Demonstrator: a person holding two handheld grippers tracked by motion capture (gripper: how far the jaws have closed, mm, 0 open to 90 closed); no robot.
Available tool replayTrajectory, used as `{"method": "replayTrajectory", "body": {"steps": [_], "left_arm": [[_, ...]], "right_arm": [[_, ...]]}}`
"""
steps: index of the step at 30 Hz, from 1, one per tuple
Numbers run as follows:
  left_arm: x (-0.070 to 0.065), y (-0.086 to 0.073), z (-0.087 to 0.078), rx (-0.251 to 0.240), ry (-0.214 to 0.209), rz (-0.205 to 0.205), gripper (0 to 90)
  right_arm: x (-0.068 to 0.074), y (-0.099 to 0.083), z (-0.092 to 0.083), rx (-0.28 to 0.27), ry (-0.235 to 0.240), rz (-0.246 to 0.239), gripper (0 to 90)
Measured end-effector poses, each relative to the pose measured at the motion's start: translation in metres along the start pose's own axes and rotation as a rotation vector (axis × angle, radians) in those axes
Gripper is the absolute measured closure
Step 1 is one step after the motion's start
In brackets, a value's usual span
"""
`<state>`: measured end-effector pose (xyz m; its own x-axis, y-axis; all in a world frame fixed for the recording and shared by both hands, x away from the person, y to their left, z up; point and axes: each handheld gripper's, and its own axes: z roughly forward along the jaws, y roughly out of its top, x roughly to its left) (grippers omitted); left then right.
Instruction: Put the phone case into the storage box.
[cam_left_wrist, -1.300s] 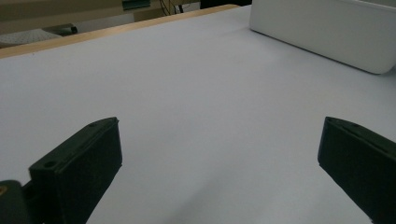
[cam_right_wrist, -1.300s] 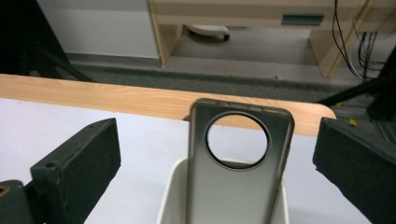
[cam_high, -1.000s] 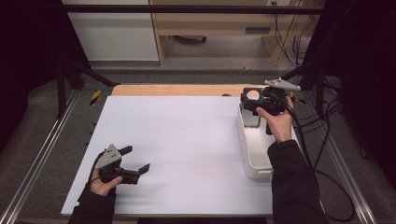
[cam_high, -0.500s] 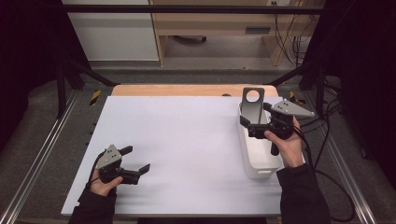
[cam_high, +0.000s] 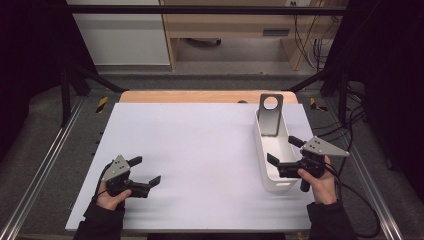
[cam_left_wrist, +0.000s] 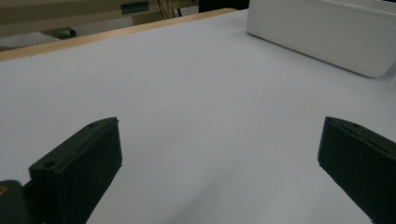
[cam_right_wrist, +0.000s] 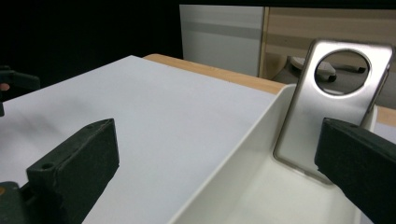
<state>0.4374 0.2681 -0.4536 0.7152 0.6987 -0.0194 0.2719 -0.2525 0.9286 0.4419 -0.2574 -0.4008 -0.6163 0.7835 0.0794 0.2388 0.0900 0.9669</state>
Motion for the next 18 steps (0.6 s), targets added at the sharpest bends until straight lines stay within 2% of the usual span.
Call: {"method": "replayTrajectory", "body": {"steps": [4,9,14,18], "left_arm": [[-0.001,0.001,0.000,-0.006,-0.003,0.000,0.0],[-0.001,0.002,-0.001,-0.017,-0.007,0.000,0.0],[-0.002,0.003,-0.002,-0.025,-0.007,0.001,0.0],[-0.002,0.004,-0.003,-0.033,-0.007,0.001,0.0]], "right_arm": [[-0.005,-0.013,-0.006,0.035,-0.008,-0.008,0.4],[-0.012,-0.021,-0.015,0.026,-0.012,0.010,0.5],[-0.013,-0.029,-0.018,0.045,-0.013,-0.017,0.4],[-0.015,-0.035,-0.022,0.049,-0.020,-0.007,0.4]]}}
